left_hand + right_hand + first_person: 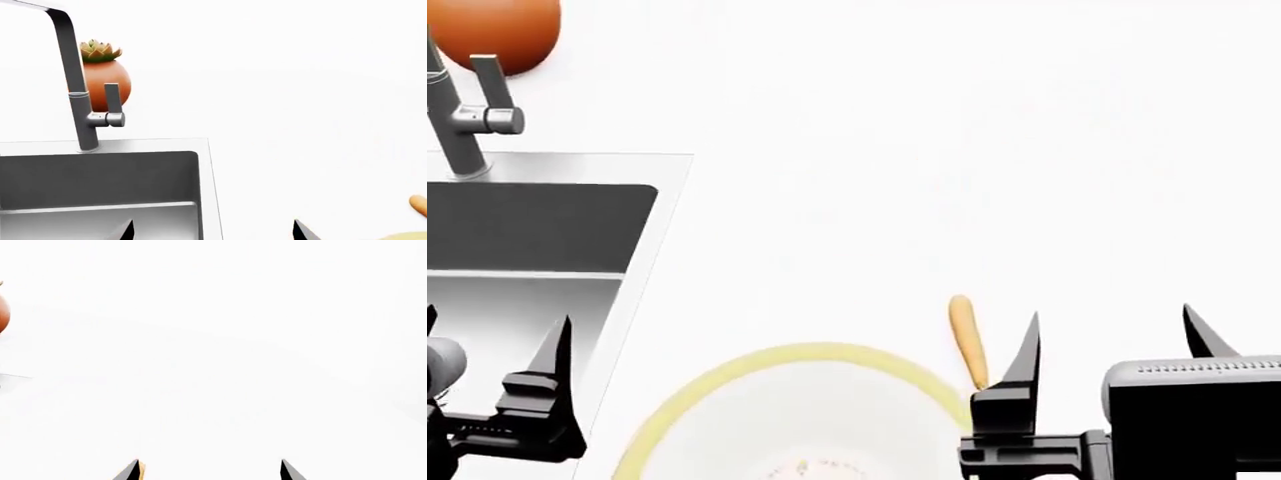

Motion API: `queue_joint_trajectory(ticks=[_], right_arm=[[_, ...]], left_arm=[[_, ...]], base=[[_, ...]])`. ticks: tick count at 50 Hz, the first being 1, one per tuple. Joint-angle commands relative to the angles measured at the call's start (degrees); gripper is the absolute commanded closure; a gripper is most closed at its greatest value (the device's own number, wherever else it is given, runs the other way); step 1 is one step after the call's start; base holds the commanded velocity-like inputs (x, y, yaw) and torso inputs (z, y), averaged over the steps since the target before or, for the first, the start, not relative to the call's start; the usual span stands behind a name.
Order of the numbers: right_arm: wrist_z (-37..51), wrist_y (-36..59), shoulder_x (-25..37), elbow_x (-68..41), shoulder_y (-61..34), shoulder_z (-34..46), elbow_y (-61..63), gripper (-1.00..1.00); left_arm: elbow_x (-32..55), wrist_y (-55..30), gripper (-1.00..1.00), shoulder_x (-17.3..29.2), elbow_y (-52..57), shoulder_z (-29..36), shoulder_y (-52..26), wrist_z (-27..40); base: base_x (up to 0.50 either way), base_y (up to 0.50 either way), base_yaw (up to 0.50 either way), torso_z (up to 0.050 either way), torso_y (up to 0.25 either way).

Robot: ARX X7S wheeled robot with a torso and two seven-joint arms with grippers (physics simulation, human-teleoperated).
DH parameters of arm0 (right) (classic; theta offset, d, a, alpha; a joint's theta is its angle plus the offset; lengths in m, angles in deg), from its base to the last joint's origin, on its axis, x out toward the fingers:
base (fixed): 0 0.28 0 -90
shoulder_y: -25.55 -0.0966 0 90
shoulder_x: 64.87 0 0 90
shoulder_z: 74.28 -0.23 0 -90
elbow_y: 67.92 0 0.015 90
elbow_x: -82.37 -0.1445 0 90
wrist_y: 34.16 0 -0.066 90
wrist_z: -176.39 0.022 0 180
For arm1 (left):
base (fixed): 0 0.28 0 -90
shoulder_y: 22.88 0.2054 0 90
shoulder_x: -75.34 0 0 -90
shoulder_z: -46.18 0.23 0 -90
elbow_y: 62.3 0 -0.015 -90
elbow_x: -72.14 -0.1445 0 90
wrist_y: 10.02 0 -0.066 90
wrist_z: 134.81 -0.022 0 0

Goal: There is a mixed pile of frozen fruits and vegetables on the counter. Locate all the frozen vegetables and place the items in a bowl on the counter. Take all the frozen fruits and defrost them in a running sink.

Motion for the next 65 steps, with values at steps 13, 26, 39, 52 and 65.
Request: queue_joint_trajectory(ticks=[13,26,39,52,65], right_arm=[[-2.5,30.9,0.1,-17.5,-29.7,-2.9,-12.0,-1.00],[-8.4,24.9,2.0,-17.5,-46.8,14.8,-44.5,-1.00],[-16.9,13.7,-3.4,-12.2,-56.2,24.5,-76.5,-1.00],[-22.2,4.5,-8.1,-8.1,-59.1,30.3,-97.1,-1.00],[-24.4,0.1,-10.2,-7.9,-59.9,30.3,-107.8,-1.00]], left_arm=[[2.3,-1.8,-1.00,0.7,1.0,-2.1,-0.8,0.9],[2.9,-1.4,-1.00,1.3,0.8,-2.5,-0.2,0.7],[3.0,-0.8,-1.00,1.9,0.6,-2.7,0.0,0.7],[3.4,-0.1,-1.00,2.3,0.3,-3.3,0.6,0.6],[1.9,1.7,-1.00,2.5,-0.6,-1.4,1.2,0.7]], base=[[0.01,0.00,0.00,0.000,0.000],[0.00,0.00,0.00,0.000,0.000],[0.00,0.00,0.00,0.000,0.000],[0.00,0.00,0.00,0.000,0.000],[0.00,0.00,0.00,0.000,0.000]])
